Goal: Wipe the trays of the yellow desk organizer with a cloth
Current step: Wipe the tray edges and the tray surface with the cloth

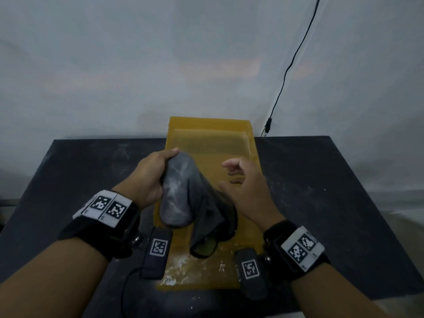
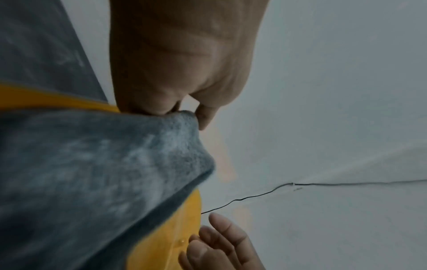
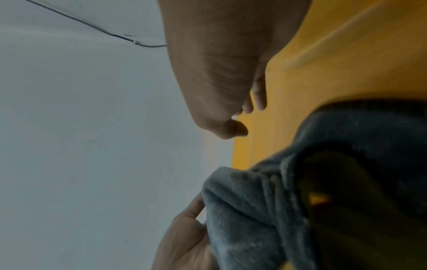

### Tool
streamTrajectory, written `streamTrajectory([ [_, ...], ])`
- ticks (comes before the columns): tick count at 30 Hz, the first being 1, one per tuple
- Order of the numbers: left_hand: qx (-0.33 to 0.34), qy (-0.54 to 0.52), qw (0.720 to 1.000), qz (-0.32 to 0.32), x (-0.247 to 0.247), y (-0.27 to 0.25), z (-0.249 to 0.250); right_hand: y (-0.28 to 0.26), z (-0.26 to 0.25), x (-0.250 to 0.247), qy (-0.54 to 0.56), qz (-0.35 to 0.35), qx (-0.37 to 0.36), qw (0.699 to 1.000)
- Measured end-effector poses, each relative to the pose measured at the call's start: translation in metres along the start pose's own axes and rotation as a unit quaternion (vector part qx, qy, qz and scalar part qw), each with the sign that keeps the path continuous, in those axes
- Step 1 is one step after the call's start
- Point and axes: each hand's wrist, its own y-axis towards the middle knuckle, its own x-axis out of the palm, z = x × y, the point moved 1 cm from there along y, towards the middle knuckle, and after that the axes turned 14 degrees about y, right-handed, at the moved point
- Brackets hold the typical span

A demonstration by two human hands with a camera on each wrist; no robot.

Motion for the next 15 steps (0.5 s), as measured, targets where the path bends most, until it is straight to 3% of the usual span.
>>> streamTrajectory([
  [3, 0.031, 0.002, 0.999, 0.044, 0.023, 0.027, 0.002, 0.017, 0.003, -0.021, -0.102, 0.077, -0.063, 0.990],
  [5, 0.074, 0.139, 0.984, 0.079, 0.039, 0.046, 0.000, 0.031, 0.007, -0.035, -0.138, 0.095, -0.027, 0.985],
  [7, 0.111, 0.307, 0.943, 0.070, 0.056, 0.067, -0.001, 0.048, 0.017, -0.049, -0.133, 0.068, 0.070, 0.986],
  [10, 0.151, 0.496, 0.853, 0.058, 0.073, 0.091, 0.003, 0.071, 0.037, -0.061, -0.092, -0.007, 0.226, 0.970],
  [12, 0.155, 0.562, 0.810, 0.065, 0.082, 0.105, 0.008, 0.081, 0.047, -0.063, -0.067, -0.048, 0.260, 0.962],
  [15, 0.171, 0.620, 0.763, 0.062, 0.089, 0.123, 0.012, 0.087, 0.054, -0.064, 0.003, -0.092, 0.236, 0.967],
])
